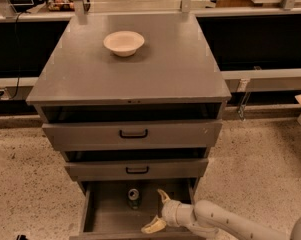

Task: Pick green can from bottom drawer and place on counter

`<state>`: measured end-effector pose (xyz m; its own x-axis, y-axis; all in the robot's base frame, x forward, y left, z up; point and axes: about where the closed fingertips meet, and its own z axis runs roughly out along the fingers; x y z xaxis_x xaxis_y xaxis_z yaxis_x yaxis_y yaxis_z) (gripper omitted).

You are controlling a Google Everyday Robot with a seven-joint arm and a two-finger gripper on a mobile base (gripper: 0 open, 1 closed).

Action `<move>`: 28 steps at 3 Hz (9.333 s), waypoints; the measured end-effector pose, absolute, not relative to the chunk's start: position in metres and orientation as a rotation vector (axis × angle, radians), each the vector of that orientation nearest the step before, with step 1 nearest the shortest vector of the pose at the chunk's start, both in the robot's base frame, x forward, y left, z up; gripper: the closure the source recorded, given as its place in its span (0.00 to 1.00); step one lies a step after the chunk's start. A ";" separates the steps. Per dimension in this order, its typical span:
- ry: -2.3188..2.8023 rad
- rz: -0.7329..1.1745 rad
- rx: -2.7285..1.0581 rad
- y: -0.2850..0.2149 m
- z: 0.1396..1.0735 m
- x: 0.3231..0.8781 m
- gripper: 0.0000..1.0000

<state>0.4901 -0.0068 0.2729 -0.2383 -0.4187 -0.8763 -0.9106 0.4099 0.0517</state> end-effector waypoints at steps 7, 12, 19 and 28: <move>1.697 0.866 -0.894 0.075 0.183 0.584 0.42; 1.367 1.109 -1.190 0.020 0.340 0.509 1.00; 1.185 0.894 -1.604 -0.005 0.867 0.418 1.00; 1.610 0.791 -0.868 -0.053 0.941 0.645 0.75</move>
Offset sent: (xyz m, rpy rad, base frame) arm 0.0653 0.0322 -0.1022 0.1393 -0.0620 -0.1401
